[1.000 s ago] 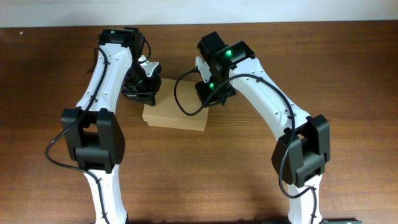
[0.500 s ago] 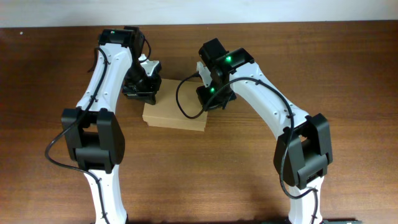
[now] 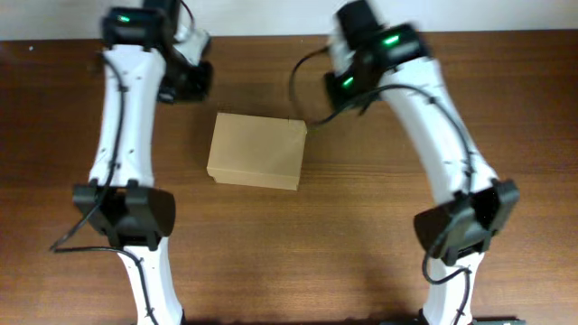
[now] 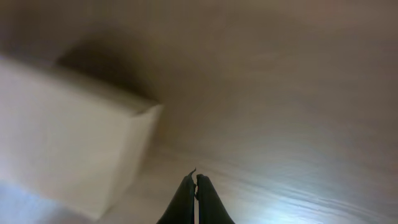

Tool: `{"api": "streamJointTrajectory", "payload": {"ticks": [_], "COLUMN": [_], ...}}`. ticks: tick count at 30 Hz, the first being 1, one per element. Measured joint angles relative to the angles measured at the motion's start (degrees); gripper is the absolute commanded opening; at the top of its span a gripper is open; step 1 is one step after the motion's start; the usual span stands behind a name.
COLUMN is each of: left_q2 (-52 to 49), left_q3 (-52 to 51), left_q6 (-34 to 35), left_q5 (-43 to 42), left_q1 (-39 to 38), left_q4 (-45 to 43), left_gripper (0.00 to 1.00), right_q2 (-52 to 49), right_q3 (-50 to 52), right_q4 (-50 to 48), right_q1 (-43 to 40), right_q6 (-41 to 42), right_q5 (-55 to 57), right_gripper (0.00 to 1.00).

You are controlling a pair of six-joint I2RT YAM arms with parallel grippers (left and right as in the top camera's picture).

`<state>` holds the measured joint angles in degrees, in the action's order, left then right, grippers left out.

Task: Pack container
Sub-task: 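Release the lid and lift both arms away from the box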

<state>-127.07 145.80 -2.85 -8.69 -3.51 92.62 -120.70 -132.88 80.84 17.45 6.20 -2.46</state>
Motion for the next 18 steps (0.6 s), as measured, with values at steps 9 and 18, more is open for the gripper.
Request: {"api": "streamJointTrajectory", "payload": {"ticks": [9, 18], "left_q2": [1.53, 16.22], "left_q3": [23.23, 21.62], "left_q6": [0.31, 0.31], "left_q5": [7.89, 11.96], "left_q1": [3.21, 3.1], "left_q4": [3.72, 3.85], "left_gripper": [0.06, 0.04], "right_q2": [1.25, 17.18], "right_q3": [-25.64, -22.8], "right_q4": [12.81, 13.86], "right_q1": [-3.19, -2.01], "right_q6": [-0.76, -0.33], "right_q5": [13.07, 17.55], "right_gripper": [0.04, 0.04]}}
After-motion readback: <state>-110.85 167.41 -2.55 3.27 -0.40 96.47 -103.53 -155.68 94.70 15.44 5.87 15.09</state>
